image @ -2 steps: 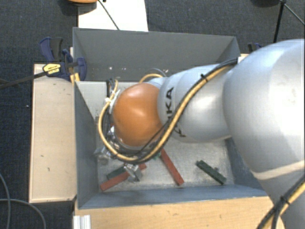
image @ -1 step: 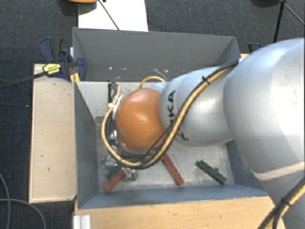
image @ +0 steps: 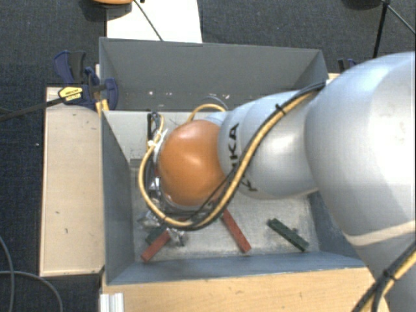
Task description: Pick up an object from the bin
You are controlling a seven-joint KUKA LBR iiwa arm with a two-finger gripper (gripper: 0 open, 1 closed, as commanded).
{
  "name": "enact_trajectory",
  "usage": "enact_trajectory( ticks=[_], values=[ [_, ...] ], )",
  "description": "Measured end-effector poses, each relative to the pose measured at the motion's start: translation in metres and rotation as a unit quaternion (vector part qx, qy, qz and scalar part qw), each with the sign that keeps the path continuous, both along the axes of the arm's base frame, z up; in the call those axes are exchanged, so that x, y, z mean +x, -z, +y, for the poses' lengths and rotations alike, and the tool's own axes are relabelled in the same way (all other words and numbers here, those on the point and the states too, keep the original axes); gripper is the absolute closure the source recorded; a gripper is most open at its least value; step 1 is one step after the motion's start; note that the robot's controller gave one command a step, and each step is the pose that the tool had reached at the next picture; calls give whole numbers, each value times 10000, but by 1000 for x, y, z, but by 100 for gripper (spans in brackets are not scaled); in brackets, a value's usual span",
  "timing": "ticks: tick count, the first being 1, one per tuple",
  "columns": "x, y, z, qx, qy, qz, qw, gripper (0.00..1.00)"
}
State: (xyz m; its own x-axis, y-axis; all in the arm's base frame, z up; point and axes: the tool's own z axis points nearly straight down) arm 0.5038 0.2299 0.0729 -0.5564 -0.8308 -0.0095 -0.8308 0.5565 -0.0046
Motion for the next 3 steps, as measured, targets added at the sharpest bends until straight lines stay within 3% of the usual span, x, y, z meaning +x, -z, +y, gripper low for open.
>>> enact_trajectory(
  ticks=[1,2,3],
  values=[
    [-1,-3,0,-2,-1,8,10000,100],
    [-4,-23,-1,-31,-1,72,10000,100],
    [-1,-49,0,-16,14,33,10000,100]
  ],
)
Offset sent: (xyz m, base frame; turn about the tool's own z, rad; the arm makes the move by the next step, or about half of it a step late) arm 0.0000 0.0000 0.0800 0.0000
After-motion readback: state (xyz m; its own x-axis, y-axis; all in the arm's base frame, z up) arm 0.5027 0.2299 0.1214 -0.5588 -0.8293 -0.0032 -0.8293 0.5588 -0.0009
